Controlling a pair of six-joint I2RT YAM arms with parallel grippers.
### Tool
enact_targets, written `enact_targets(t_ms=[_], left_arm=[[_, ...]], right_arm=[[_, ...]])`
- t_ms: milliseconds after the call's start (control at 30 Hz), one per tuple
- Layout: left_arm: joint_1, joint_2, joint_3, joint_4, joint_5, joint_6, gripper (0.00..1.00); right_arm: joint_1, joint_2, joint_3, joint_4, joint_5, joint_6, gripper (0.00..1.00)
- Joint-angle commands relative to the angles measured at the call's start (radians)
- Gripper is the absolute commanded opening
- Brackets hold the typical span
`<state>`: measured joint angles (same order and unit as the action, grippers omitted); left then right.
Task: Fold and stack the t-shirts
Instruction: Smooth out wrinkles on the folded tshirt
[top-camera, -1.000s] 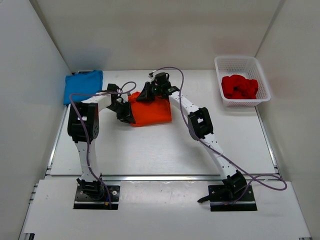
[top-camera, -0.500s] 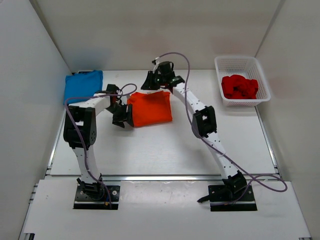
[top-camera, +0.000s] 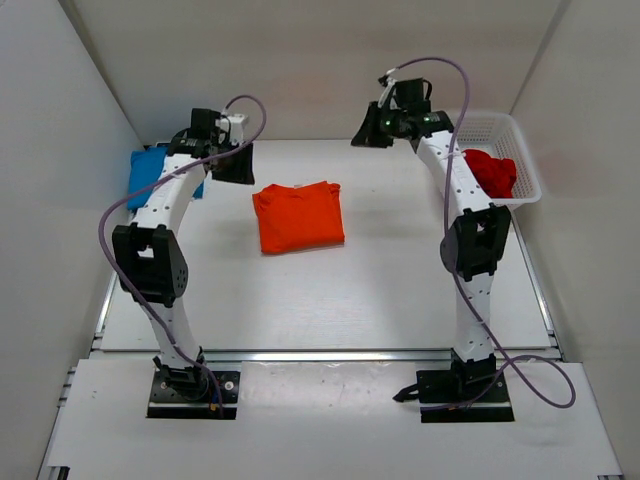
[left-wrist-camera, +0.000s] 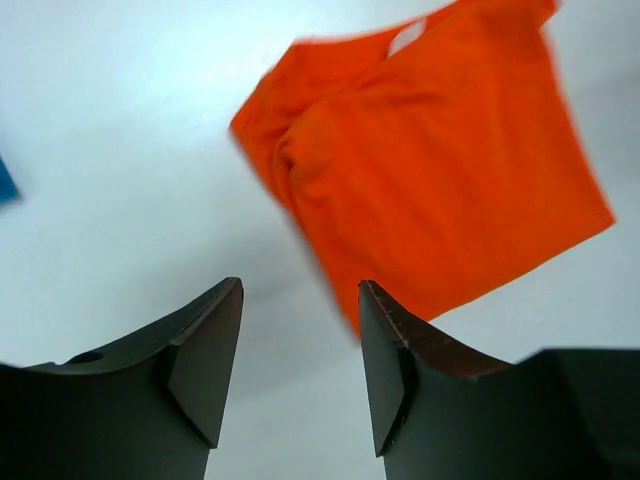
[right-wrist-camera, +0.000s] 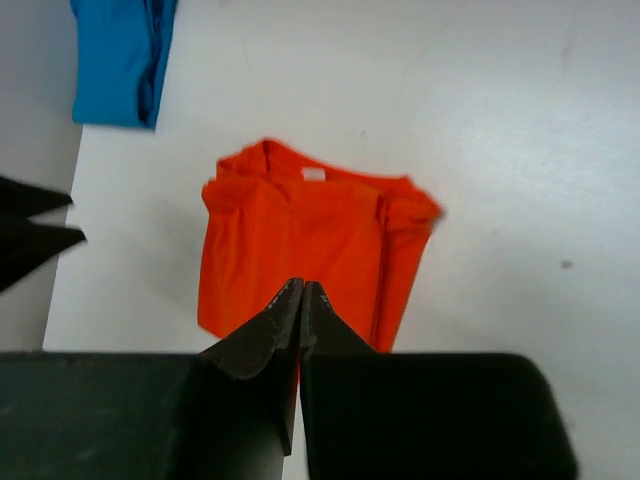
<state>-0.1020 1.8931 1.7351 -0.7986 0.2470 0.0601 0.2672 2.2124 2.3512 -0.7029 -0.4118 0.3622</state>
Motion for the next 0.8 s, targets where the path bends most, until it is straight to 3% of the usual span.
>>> enact_targets(t_ms=[0, 67, 433, 767], left_arm=[[-0.059, 0.042, 0.131, 0.025, 0.025, 0.052, 0.61], [-0.082, 0.095, 0.19, 0.007, 0.028, 0.072, 0.59], [-0.087, 0.32, 0.254, 0.012, 0.172, 0.015, 0.55], [-0.053, 0.429, 0.326, 0.033, 0.1, -0.028, 0.55]], right_arm=[[0.079, 0.006, -0.121, 0.0, -0.136, -0.008, 0.0], [0.098, 0.012, -0.147, 0.035, -0.235, 0.001, 0.0], [0.109, -0.049, -0.377, -0.004, -0.248, -0.092, 0.0], [0.13, 0.003, -0.464, -0.033, -0.202, -0.108, 0.0]])
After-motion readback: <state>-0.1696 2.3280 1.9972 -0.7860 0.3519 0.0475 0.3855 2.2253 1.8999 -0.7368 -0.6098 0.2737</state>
